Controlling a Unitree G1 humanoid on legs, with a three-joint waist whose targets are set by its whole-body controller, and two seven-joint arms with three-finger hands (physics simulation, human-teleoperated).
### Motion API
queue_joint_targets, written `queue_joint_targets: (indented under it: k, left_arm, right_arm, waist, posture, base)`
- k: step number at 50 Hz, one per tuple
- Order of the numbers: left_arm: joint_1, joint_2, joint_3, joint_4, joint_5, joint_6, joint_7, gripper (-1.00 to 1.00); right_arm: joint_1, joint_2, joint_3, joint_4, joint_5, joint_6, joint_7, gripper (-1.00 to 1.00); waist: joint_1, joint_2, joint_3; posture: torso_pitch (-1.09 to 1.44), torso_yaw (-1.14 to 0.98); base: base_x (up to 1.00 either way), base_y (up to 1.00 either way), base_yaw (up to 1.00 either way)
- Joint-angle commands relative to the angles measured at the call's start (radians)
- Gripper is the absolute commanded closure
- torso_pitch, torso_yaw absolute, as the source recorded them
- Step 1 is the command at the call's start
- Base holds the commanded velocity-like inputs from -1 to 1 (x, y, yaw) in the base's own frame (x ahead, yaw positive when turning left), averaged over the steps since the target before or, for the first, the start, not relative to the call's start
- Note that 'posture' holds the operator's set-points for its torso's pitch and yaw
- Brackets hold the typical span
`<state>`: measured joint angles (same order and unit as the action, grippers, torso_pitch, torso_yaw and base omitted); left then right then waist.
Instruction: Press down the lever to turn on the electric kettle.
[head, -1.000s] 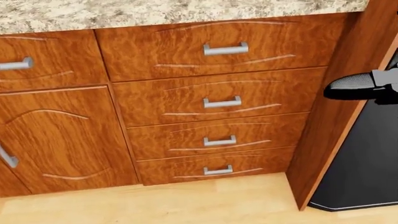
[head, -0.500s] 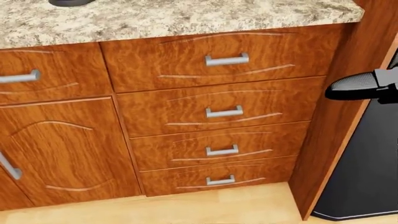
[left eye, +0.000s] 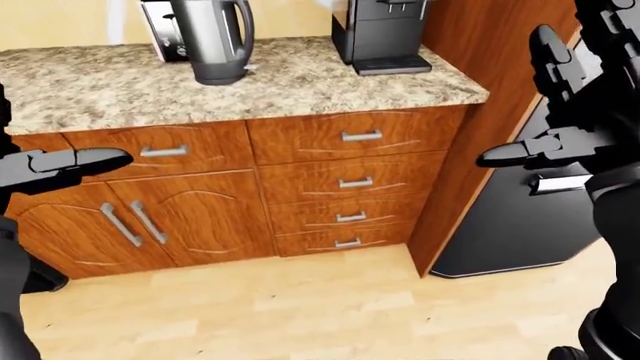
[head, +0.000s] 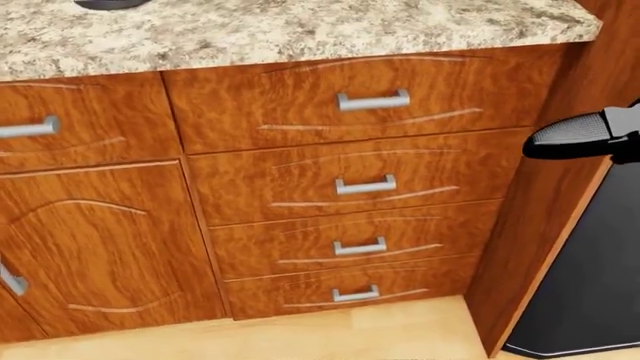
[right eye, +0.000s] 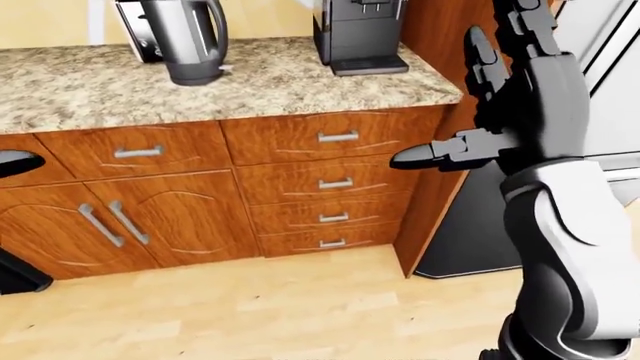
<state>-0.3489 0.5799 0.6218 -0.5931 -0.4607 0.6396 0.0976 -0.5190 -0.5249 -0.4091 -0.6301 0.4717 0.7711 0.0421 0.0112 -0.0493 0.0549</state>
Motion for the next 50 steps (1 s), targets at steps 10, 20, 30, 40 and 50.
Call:
queue_joint_targets:
  k: [10, 20, 30, 40, 50]
  left_arm:
    - [-0.02, 0.022, 0.014, -0.025, -0.019, -0.013, 0.01, -1.0]
    - [-0.018, 0.027, 0.015, -0.025, -0.032, -0.012, 0.018, -1.0]
    - [-0.017, 0.032, 0.019, -0.026, -0.039, -0.01, 0.023, -1.0]
    - [-0.012, 0.032, 0.02, -0.022, -0.036, -0.016, 0.021, -1.0]
    - [-0.015, 0.035, 0.023, -0.02, -0.036, -0.014, 0.022, -1.0]
  right_arm:
    - [-0.033, -0.025, -0.023, -0.013, 0.008, -0.008, -0.009, -1.0]
    - [-0.036, -0.032, -0.025, -0.011, 0.02, -0.004, -0.016, -1.0]
    - [-0.037, -0.037, -0.027, -0.013, 0.029, -0.001, -0.018, -1.0]
    - [-0.037, -0.04, -0.026, -0.016, 0.037, 0.0, -0.021, -1.0]
    - [-0.04, -0.043, -0.027, -0.018, 0.039, 0.002, -0.022, -1.0]
  waist:
    - [-0.019, 0.045, -0.008]
    - [-0.011, 0.093, -0.017]
    - [-0.014, 0.001, -0.022]
    - [-0.026, 0.169, -0.042]
    - [-0.003, 0.056, -0.012]
  posture:
    - [0.0, 0.0]
    - [0.0, 0.0]
    - [0.0, 0.0]
    - [0.0, 0.0]
    - [0.0, 0.0]
  base:
    - [0.19, 0.17, 0.0]
    - [0.19, 0.2, 0.0]
    - [0.19, 0.26, 0.0]
    - [0.19, 0.28, 0.0]
    - [0.19, 0.28, 0.0]
